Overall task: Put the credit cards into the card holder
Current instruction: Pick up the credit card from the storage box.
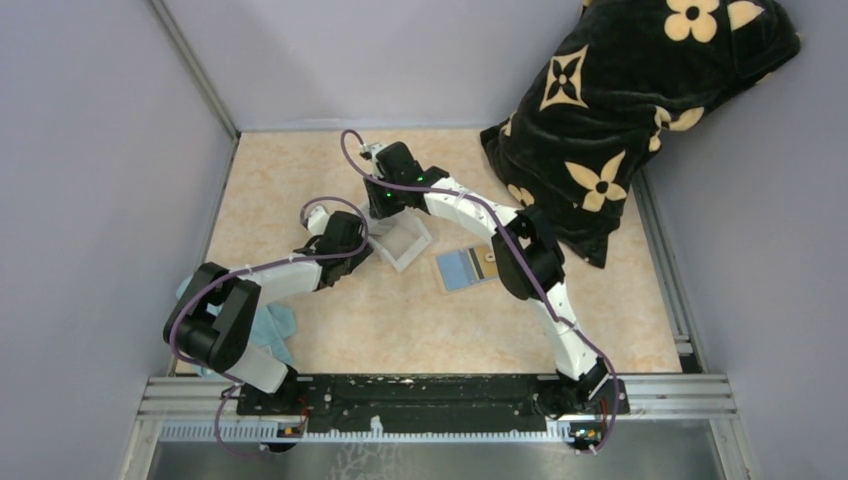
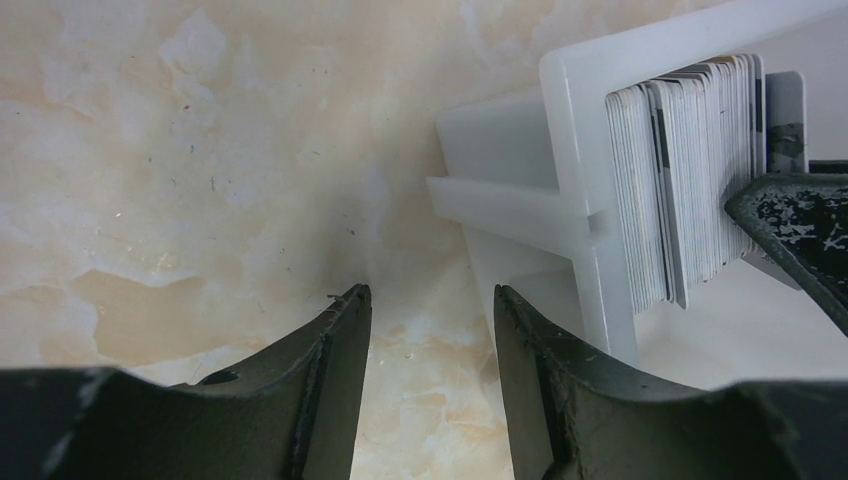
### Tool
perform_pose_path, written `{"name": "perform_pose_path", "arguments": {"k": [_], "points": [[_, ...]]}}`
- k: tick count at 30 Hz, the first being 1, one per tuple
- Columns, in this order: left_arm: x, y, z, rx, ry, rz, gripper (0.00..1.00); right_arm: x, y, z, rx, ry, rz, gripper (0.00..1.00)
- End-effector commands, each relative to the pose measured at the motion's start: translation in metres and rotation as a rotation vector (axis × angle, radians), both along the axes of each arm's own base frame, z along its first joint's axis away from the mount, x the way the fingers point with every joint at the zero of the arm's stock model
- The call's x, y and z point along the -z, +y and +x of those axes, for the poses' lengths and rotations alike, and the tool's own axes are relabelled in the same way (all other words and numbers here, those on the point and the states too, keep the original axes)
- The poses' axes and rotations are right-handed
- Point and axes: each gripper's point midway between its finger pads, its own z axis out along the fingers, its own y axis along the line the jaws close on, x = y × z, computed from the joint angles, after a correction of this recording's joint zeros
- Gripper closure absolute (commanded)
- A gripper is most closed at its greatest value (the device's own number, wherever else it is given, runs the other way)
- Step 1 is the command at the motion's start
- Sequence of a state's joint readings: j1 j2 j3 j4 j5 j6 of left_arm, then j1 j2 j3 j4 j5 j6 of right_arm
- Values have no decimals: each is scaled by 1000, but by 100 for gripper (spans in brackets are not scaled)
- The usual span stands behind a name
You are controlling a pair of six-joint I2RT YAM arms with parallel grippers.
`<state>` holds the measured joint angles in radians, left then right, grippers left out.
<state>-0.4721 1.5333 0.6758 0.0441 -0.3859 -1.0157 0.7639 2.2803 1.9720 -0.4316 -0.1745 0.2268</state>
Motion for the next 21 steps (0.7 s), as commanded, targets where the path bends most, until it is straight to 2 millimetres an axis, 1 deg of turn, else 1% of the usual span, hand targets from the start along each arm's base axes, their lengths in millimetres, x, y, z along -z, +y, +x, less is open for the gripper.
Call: {"name": "perform_pose_path", "arguments": {"k": [1, 9, 12, 17, 19, 21], "points": [[-10, -5, 10, 15, -33, -23, 45, -60, 16, -18, -42, -64, 74, 77], [-15, -7, 12, 18, -39, -30, 46, -78, 8, -17, -18, -102, 78, 83], [-18, -6, 11, 16, -41, -26, 46, -78, 2, -15, 2, -121, 55, 90], [-22, -2, 8, 15, -40, -13, 44, -77, -16, -8, 53, -180, -5, 100], [-25, 0, 6, 16, -39, -6, 43, -78, -25, -4, 80, -220, -30, 100], [-28, 1, 4, 23, -41, 0, 40, -84, -35, -1, 107, -264, -42, 100]]}}
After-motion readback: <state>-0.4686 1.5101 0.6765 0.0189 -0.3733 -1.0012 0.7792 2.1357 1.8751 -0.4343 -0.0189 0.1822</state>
